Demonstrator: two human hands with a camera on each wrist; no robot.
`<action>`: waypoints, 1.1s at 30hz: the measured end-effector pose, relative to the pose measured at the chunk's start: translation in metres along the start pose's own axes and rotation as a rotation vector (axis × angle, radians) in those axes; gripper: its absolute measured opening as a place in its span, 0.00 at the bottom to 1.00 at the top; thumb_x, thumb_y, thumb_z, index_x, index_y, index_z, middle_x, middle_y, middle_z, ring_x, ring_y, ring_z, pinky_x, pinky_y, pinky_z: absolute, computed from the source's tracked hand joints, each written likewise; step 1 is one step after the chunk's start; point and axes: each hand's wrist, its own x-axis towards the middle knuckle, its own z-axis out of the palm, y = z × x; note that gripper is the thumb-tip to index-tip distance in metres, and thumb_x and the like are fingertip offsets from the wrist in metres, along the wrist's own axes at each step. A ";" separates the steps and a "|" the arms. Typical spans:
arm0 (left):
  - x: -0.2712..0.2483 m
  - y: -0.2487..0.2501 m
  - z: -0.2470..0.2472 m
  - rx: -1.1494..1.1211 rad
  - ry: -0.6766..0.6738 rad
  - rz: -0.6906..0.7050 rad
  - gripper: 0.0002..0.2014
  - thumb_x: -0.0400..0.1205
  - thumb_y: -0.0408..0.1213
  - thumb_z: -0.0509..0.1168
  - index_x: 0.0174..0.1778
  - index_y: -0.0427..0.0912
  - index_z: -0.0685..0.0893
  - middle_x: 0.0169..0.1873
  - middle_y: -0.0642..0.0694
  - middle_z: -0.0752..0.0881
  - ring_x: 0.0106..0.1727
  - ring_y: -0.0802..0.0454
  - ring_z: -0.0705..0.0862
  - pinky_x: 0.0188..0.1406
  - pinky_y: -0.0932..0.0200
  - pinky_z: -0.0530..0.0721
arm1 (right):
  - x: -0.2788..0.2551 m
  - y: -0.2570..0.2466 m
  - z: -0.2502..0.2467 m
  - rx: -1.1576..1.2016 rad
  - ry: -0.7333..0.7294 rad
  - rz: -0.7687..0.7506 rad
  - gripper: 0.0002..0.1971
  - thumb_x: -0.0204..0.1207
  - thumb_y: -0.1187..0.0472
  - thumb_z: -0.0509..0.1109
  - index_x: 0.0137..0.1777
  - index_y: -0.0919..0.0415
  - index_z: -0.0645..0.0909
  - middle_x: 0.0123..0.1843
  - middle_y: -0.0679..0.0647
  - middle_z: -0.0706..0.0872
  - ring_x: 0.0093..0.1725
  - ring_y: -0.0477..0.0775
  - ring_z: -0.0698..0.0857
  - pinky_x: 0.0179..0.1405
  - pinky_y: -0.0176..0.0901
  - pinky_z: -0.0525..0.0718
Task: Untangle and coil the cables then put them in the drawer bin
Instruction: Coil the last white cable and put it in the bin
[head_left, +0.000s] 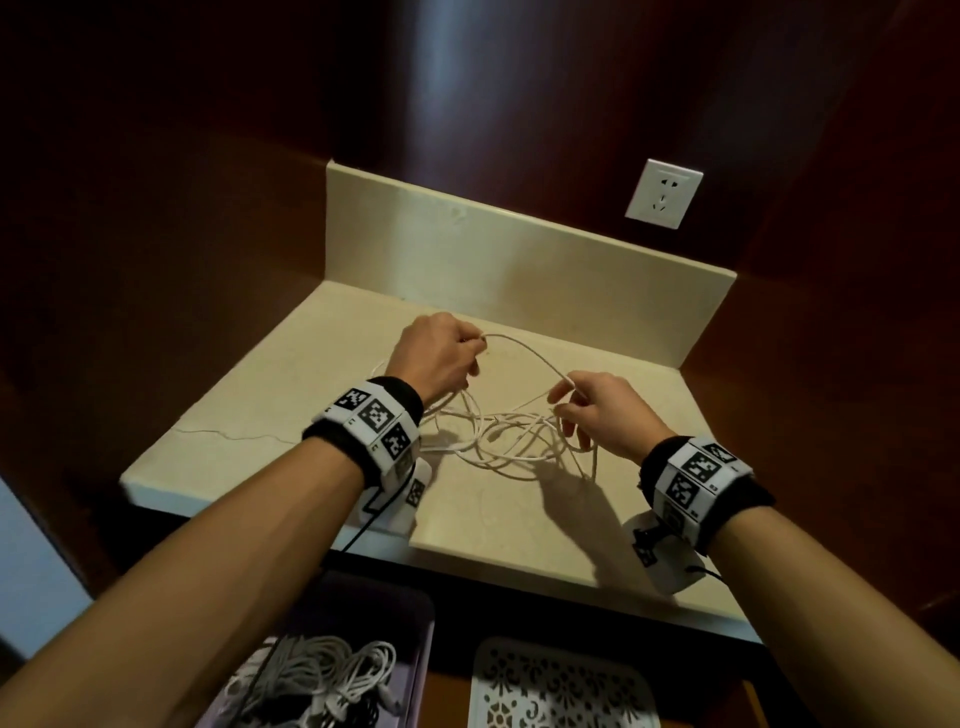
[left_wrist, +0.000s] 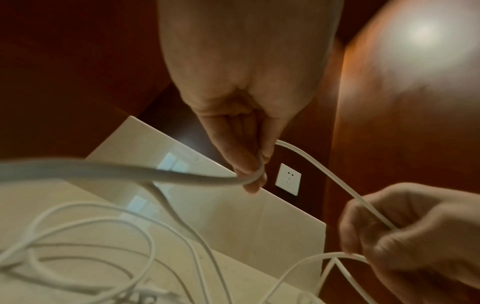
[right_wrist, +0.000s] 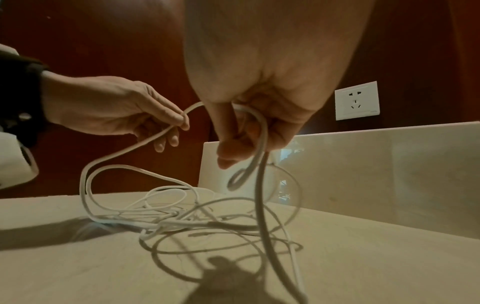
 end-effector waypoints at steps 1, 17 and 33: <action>0.002 -0.002 -0.004 -0.005 0.029 -0.012 0.10 0.84 0.39 0.65 0.46 0.44 0.92 0.31 0.49 0.90 0.29 0.52 0.88 0.37 0.61 0.87 | -0.002 0.003 -0.001 0.001 -0.029 0.018 0.05 0.81 0.67 0.65 0.50 0.60 0.83 0.34 0.56 0.89 0.30 0.52 0.86 0.31 0.40 0.85; 0.007 0.019 -0.007 0.110 0.094 0.192 0.31 0.75 0.21 0.60 0.75 0.45 0.76 0.70 0.47 0.80 0.71 0.50 0.75 0.74 0.57 0.71 | 0.010 -0.029 -0.018 0.253 0.198 -0.041 0.20 0.86 0.50 0.60 0.42 0.63 0.84 0.29 0.60 0.89 0.25 0.56 0.86 0.29 0.38 0.83; 0.013 0.007 -0.028 0.044 0.240 0.286 0.10 0.84 0.39 0.65 0.50 0.39 0.90 0.47 0.45 0.90 0.49 0.47 0.85 0.53 0.52 0.81 | -0.009 -0.014 0.011 0.357 -0.263 0.013 0.10 0.86 0.69 0.56 0.52 0.65 0.81 0.36 0.60 0.86 0.36 0.56 0.84 0.40 0.43 0.82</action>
